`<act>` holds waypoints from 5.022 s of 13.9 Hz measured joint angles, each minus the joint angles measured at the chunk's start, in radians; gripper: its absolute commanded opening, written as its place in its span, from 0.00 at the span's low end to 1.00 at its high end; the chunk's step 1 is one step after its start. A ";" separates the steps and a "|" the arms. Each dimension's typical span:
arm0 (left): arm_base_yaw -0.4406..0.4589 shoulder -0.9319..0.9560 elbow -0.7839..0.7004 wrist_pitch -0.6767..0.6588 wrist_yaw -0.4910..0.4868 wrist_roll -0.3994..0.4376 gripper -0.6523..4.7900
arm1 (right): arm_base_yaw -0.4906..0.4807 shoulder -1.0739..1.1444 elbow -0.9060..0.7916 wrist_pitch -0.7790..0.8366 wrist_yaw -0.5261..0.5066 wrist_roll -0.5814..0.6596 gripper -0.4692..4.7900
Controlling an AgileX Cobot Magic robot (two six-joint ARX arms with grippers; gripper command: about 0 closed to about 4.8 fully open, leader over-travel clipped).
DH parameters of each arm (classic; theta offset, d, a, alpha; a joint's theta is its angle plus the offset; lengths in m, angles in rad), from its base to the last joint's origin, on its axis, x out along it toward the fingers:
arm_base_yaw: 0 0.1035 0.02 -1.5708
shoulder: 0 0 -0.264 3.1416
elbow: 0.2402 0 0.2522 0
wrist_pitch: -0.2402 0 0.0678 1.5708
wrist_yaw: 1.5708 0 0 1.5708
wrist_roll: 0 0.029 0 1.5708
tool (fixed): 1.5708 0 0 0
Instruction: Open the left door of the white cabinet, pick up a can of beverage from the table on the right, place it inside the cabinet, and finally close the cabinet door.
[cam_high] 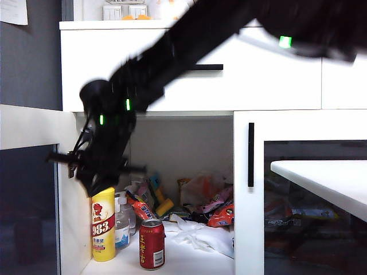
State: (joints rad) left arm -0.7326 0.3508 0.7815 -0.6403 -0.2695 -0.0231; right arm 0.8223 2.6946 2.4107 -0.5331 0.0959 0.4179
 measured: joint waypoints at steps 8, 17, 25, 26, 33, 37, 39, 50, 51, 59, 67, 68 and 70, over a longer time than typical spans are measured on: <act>0.000 -0.089 0.003 -0.001 0.060 -0.001 0.38 | 0.002 -0.517 0.001 -0.411 0.149 -0.181 0.08; -0.002 -0.025 -0.163 0.159 -0.145 -0.015 0.11 | 0.004 -1.616 -0.154 -0.791 0.188 -0.330 0.07; 0.123 0.357 0.153 0.070 -0.150 0.007 0.11 | 0.005 -2.303 -1.532 -0.004 -0.088 -0.242 0.08; 0.211 0.379 0.180 -0.018 -0.086 -0.004 0.11 | 0.005 -2.254 -1.529 0.042 -0.167 -0.237 0.08; 0.851 0.563 0.184 -0.206 0.324 0.031 0.11 | 0.004 -1.849 -1.463 0.277 -0.488 -0.232 0.08; 0.868 0.677 0.185 -0.184 0.489 0.042 0.11 | 0.003 -1.747 -1.457 0.355 -0.546 -0.228 0.08; 0.871 0.740 0.190 -0.190 0.498 0.026 0.11 | 0.002 -1.747 -1.452 0.363 -0.558 -0.228 0.08; 0.871 0.781 0.181 -0.187 0.515 -0.060 0.11 | 0.003 -1.763 -1.450 0.362 -0.612 -0.228 0.08; 0.870 0.781 0.181 -0.187 0.555 -0.061 0.11 | 0.003 -1.800 -1.449 0.368 -0.600 -0.231 0.08; 0.507 0.914 0.181 0.113 0.626 -0.156 0.11 | -0.029 -1.862 -1.449 0.291 -0.573 -0.243 0.08; 0.402 1.031 0.181 0.532 0.627 -0.150 0.11 | -0.168 -1.868 -1.450 0.217 -0.401 -0.288 0.08; 0.388 1.062 0.181 0.606 0.626 -0.150 0.11 | -0.166 -1.864 -1.450 0.217 -0.386 -0.293 0.08; 0.351 1.148 0.181 0.748 0.622 -0.130 0.11 | -0.171 -1.852 -1.450 0.209 -0.312 -0.333 0.08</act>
State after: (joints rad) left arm -0.3820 1.4990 0.9627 0.1081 0.3523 -0.1528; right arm 0.6510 0.8429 0.9607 -0.3244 -0.2165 0.0849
